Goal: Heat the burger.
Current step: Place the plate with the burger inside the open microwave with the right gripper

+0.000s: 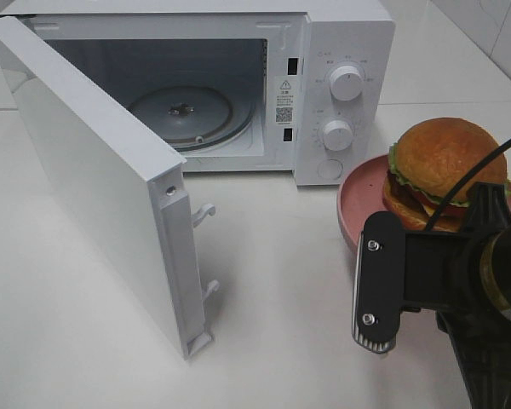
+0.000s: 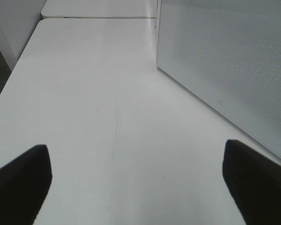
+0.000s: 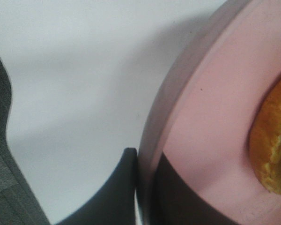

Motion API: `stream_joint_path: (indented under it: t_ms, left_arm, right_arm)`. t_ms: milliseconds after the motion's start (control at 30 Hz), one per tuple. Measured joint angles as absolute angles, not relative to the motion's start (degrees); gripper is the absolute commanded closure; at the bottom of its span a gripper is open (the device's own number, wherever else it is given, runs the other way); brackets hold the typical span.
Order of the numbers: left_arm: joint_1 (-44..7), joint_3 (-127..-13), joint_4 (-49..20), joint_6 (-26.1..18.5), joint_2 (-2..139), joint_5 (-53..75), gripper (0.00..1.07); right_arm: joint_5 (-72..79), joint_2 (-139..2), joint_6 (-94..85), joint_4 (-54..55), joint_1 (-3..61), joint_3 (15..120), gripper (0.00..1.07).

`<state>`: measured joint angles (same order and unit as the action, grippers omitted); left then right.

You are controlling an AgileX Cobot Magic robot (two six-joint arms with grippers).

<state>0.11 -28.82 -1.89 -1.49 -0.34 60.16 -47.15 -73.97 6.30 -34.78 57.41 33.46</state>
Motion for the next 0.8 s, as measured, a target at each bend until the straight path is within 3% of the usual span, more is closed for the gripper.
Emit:
stream_joint_path:
  t_ms: [800]
  left_arm:
    - [0.11, -28.82, -1.89, -1.49, -0.34, 60.16, 0.16]
  right_arm:
    - [-39.94, -73.97, -17.25, -37.47, 57.41, 33.29, 1.07]
